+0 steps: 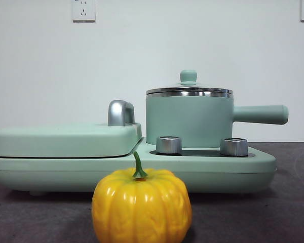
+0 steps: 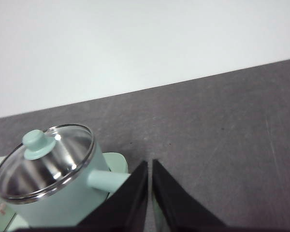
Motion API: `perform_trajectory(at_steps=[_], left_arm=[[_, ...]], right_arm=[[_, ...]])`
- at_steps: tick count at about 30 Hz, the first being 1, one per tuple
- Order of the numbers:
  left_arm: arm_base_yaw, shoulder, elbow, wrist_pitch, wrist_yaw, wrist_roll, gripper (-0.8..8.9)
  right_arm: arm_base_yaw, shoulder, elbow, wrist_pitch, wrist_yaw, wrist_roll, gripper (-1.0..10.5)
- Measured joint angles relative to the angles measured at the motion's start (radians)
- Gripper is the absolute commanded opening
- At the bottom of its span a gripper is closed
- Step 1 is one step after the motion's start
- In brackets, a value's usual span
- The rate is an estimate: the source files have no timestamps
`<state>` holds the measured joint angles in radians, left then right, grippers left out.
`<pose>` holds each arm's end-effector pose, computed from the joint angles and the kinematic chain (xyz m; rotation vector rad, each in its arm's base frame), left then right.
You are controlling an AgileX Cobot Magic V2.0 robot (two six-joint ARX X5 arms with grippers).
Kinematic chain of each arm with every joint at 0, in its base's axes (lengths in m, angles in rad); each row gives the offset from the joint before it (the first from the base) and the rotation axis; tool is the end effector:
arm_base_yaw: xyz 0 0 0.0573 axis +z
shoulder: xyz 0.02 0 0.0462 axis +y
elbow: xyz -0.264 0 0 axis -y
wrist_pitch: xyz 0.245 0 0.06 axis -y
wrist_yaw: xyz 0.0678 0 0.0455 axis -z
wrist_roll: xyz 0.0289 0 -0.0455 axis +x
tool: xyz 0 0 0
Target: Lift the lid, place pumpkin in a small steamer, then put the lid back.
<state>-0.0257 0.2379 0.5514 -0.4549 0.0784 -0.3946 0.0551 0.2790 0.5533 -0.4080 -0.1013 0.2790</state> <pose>0.0736 -0.0042 0.2847 -0.3973 0.1601 -0.0747 0.0812 0.0074 0.2875 0.2811 0.1547 0.1365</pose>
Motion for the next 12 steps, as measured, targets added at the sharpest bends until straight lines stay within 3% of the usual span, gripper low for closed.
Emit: perform_trajectory(at_steps=[7, 12], left_arm=[[-0.001, 0.142, 0.132, -0.008, 0.084, 0.079, 0.09], [-0.001, 0.269, 0.188, -0.008, 0.19, 0.098, 0.09]], right_arm=[[0.0, 0.142, 0.141, -0.016, -0.067, -0.111, 0.1], [0.0, 0.24, 0.226, -0.019, -0.14, -0.145, 0.1]])
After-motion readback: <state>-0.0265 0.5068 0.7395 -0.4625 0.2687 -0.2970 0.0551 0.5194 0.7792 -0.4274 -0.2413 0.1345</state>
